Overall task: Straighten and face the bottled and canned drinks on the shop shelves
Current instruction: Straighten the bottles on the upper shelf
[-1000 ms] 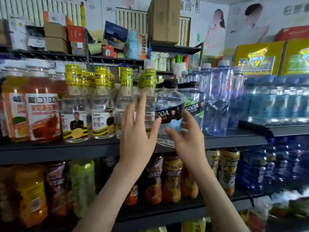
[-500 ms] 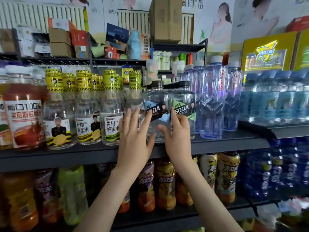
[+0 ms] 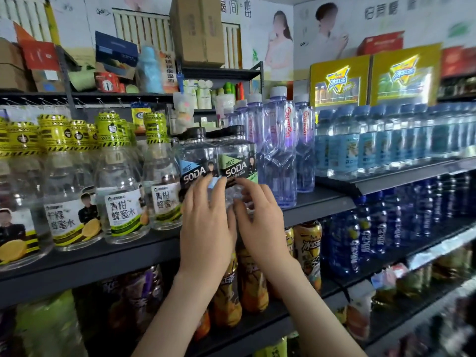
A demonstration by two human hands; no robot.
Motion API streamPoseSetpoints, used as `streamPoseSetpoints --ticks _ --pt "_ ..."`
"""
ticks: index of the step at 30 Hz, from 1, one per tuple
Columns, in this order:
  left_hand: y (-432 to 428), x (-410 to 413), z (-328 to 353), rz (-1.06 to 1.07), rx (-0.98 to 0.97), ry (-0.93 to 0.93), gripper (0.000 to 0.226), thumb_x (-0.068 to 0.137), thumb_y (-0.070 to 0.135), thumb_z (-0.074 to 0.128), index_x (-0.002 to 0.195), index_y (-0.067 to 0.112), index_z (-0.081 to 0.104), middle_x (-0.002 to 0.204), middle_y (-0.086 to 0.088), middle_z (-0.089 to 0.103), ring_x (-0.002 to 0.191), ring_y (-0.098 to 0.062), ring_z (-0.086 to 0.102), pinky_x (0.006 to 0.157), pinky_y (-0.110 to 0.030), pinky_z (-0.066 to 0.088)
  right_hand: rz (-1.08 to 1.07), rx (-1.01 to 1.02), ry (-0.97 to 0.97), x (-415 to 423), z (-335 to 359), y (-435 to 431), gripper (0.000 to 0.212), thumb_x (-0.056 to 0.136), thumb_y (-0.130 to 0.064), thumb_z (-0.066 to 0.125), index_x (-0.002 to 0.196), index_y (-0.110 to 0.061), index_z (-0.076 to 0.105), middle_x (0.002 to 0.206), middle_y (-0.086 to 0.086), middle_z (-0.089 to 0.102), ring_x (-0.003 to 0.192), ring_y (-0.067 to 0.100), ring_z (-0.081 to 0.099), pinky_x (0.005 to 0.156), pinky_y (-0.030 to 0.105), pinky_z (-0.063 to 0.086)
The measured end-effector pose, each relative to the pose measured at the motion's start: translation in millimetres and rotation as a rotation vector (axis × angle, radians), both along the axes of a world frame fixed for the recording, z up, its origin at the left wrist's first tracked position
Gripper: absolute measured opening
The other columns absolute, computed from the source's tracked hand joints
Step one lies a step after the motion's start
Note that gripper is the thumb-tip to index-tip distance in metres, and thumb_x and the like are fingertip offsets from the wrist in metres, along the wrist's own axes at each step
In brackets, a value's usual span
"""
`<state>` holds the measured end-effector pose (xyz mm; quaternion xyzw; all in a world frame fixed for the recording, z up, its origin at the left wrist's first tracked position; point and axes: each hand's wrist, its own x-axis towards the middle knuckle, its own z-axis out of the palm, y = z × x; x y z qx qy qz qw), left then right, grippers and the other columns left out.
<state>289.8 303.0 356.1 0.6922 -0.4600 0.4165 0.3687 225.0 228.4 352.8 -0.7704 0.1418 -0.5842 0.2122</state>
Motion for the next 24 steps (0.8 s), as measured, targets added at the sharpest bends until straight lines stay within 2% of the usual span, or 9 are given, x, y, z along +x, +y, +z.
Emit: streamPoseSetpoints --ticks 2,3,5,9,13,16,20,24 --pt "-14 -22 1 -0.112 0.013 0.047 0.045 0.082 0.008 0.066 0.126 0.006 0.054 0.118 -0.013 0.059 0.11 -0.033 0.056 0.086 -0.04 0.05 -0.029 0.032 -0.042 -24 -2 -11 0.028 0.092 -0.011 0.057 0.119 -0.016 0.058 0.101 -0.011 0.052 0.087 0.0 0.053 0.079 0.01 0.041" --pt "-22 -35 2 -0.171 0.026 0.079 0.044 0.083 0.008 0.065 0.126 0.007 0.054 0.114 -0.012 0.061 0.105 -0.033 0.059 0.079 -0.039 0.052 -0.037 0.053 -0.059 -37 -4 -18 0.025 0.092 -0.011 0.058 0.116 -0.017 0.059 0.1 -0.011 0.054 0.086 -0.001 0.054 0.077 0.007 0.04" --pt "-39 -60 4 -0.276 0.057 0.136 0.041 0.087 0.008 0.062 0.127 0.01 0.053 0.113 -0.011 0.063 0.101 -0.032 0.061 0.074 -0.04 0.051 -0.055 0.09 -0.073 -66 -6 -32 0.018 0.092 -0.013 0.059 0.109 -0.02 0.059 0.1 -0.01 0.057 0.09 -0.002 0.054 0.075 0.006 0.042" --pt "-88 -112 5 -0.461 0.073 0.168 0.035 0.089 0.009 0.058 0.124 0.013 0.056 0.111 -0.007 0.065 0.1 -0.028 0.062 0.079 -0.037 0.05 -0.139 0.13 -0.094 -128 -10 -71 0.016 0.092 -0.015 0.059 0.101 -0.028 0.056 0.098 -0.013 0.06 0.088 -0.001 0.057 0.074 0.01 0.045" --pt "-147 -174 3 -0.611 0.119 0.219 0.03 0.093 0.01 0.052 0.122 0.019 0.056 0.113 0.001 0.063 0.104 -0.017 0.059 0.083 -0.025 0.042 -0.199 0.151 -0.113 -198 -13 -119 0.013 0.093 -0.015 0.057 0.103 -0.023 0.061 0.097 -0.008 0.064 0.087 0.002 0.06 0.074 0.017 0.049" --pt "-194 -231 0 -0.73 0.135 0.299 0.029 0.095 0.013 0.049 0.122 0.022 0.055 0.113 0.004 0.063 0.103 -0.012 0.058 0.082 -0.025 0.046 -0.222 0.144 -0.124 -258 -14 -160 0.013 0.093 -0.014 0.058 0.103 -0.021 0.062 0.097 -0.006 0.065 0.086 0.002 0.061 0.072 0.014 0.048" --pt "-266 -311 -9 -0.771 0.148 0.365 0.026 0.095 0.022 0.052 0.121 0.023 0.056 0.114 0.006 0.062 0.1 -0.008 0.058 0.08 -0.021 0.045 -0.276 0.124 -0.126 -345 -21 -226 0.015 0.091 -0.013 0.06 0.103 -0.023 0.059 0.098 -0.006 0.065 0.087 0.002 0.061 0.073 0.013 0.048" --pt "-332 -366 -25 -0.768 0.174 0.428 0.027 0.095 0.032 0.052 0.12 0.023 0.056 0.116 0.006 0.062 0.102 -0.01 0.059 0.084 -0.026 0.048 -0.31 0.188 -0.04 -411 -37 -293 0.013 0.091 -0.017 0.06 0.104 -0.02 0.059 0.098 -0.005 0.065 0.084 0.001 0.06 0.07 0.014 0.048"
